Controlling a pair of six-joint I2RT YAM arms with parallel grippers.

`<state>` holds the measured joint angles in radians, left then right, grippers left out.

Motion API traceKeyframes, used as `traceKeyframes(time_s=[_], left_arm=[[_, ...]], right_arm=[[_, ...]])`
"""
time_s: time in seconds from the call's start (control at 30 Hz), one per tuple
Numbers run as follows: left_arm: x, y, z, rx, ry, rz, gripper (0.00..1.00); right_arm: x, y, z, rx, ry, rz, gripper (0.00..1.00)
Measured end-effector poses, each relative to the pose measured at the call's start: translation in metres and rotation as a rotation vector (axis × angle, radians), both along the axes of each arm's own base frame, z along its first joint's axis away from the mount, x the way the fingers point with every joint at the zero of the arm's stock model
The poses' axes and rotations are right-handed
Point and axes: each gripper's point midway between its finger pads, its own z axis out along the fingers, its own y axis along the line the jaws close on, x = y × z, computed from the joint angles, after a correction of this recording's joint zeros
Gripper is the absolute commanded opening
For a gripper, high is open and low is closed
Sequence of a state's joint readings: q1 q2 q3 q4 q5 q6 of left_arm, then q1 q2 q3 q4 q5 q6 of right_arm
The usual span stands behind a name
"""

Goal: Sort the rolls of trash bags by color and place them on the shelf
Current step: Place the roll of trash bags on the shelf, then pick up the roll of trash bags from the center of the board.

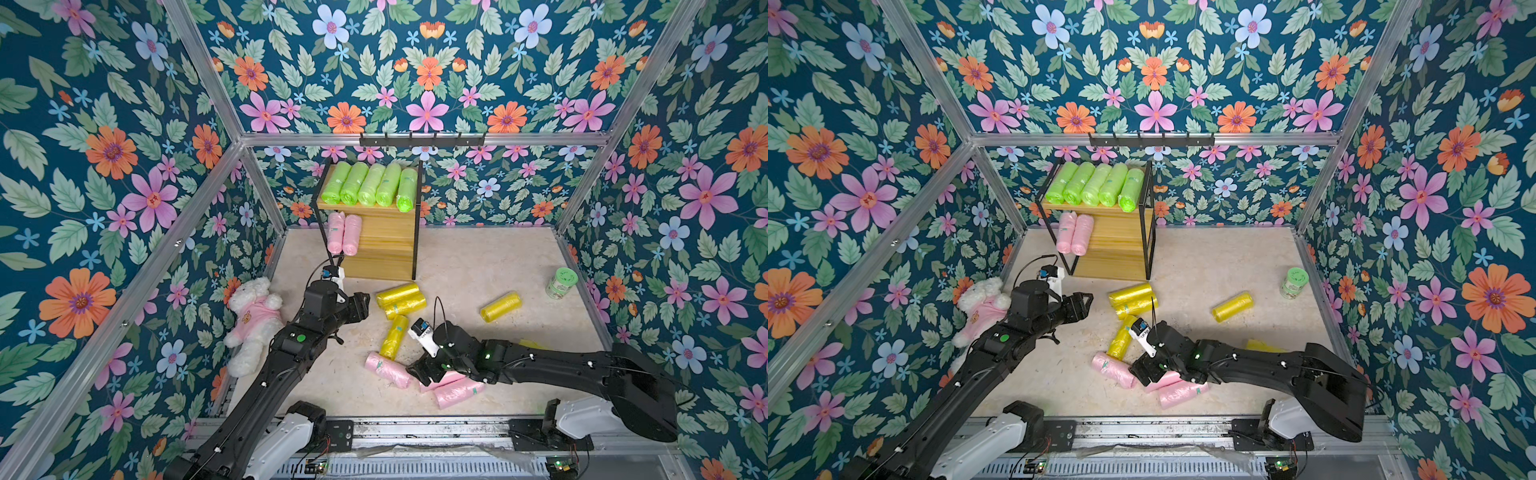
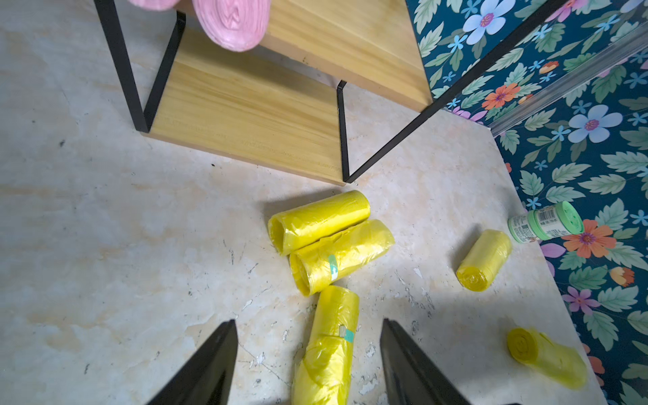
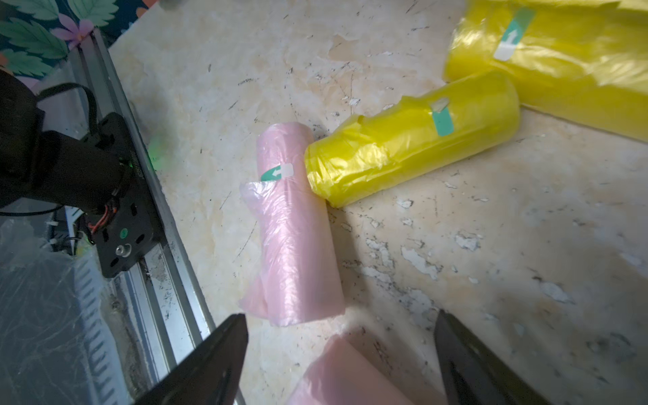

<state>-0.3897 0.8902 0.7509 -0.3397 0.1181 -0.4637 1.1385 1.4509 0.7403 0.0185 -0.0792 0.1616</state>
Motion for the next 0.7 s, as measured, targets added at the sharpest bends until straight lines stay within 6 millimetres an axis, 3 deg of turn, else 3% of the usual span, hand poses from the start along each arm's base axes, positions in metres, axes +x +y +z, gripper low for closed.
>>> traceKeyframes(time_s=[0.27,0.4,0.53,0.7], left_arm=[[0.008,0.004,0.009,0.070,-0.012,-0.014,0.73],[0.009,0.007,0.008,0.088,-0.005,-0.015,0.73],[0.012,0.010,0.005,0.082,0.009,-0.018,0.72],[0.014,0.010,0.004,0.068,0.019,-0.023,0.72]], right_arm=[[-0.004,0.041,-0.026,-0.063,-0.032,0.052,0.89],[-0.009,0.041,-0.050,-0.127,-0.015,0.071,0.84],[-0.009,0.043,-0.059,-0.151,-0.012,0.082,0.71],[-0.014,0.045,-0.055,-0.135,-0.007,0.104,0.53]])
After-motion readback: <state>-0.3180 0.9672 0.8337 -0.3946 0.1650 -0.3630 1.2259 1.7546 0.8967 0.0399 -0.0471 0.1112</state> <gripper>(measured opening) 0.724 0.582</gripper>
